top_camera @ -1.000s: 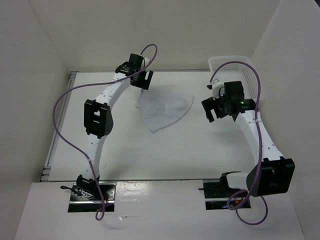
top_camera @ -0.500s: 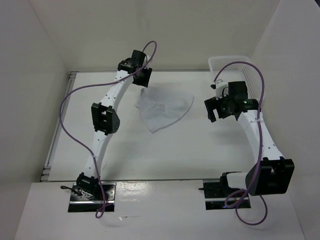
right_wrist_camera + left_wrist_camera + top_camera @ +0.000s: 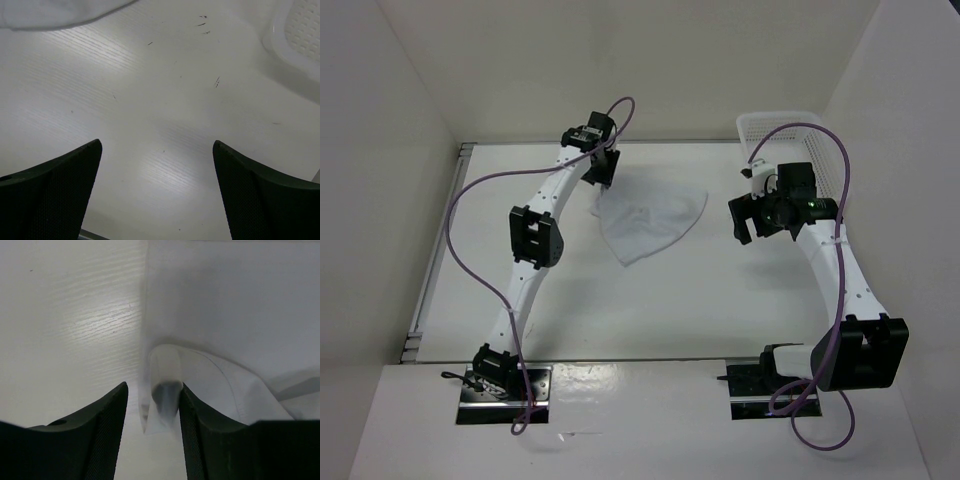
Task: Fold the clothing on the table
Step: Flatten the skirt out
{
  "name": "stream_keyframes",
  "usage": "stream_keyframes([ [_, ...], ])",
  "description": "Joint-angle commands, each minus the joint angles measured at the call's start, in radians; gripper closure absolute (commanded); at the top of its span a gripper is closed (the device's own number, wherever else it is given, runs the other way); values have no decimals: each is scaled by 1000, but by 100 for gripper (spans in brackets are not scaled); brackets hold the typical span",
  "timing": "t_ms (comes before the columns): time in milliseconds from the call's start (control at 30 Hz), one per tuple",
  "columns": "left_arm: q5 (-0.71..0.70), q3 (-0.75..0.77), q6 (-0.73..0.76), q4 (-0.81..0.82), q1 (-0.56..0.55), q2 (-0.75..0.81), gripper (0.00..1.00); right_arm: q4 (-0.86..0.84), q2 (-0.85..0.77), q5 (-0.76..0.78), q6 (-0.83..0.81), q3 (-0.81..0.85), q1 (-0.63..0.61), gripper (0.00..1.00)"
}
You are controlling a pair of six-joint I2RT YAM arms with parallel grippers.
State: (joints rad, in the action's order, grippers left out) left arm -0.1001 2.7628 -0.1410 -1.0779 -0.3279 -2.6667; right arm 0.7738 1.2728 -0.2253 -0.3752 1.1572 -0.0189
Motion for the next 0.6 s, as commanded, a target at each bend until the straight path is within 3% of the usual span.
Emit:
stream_keyframes([
  [0,-16,40,-25,-14,-16,-18,48,9,-27,-17,10,1,8,5],
  [67,-16,40,-25,-14,-16,-18,53,9,-36,-17,10,1,8,5],
  [167,-16,49,-25,-14,-16,-27,69,9,-36,-17,10,-8,8,5],
  [200,-16,58,-25,-14,-16,-27,78,9,-36,-17,10,-8,8,5],
  [233,-16,58,-25,-14,-25,-27,100,9,-36,-17,10,-8,8,5],
  [367,-65,58,-34,-24,-25,72,100,27,-36,-38,10,15,8,5],
  [567,-67,-31,4,16,-25,448,100,38,-16,-115,1,52,8,7],
])
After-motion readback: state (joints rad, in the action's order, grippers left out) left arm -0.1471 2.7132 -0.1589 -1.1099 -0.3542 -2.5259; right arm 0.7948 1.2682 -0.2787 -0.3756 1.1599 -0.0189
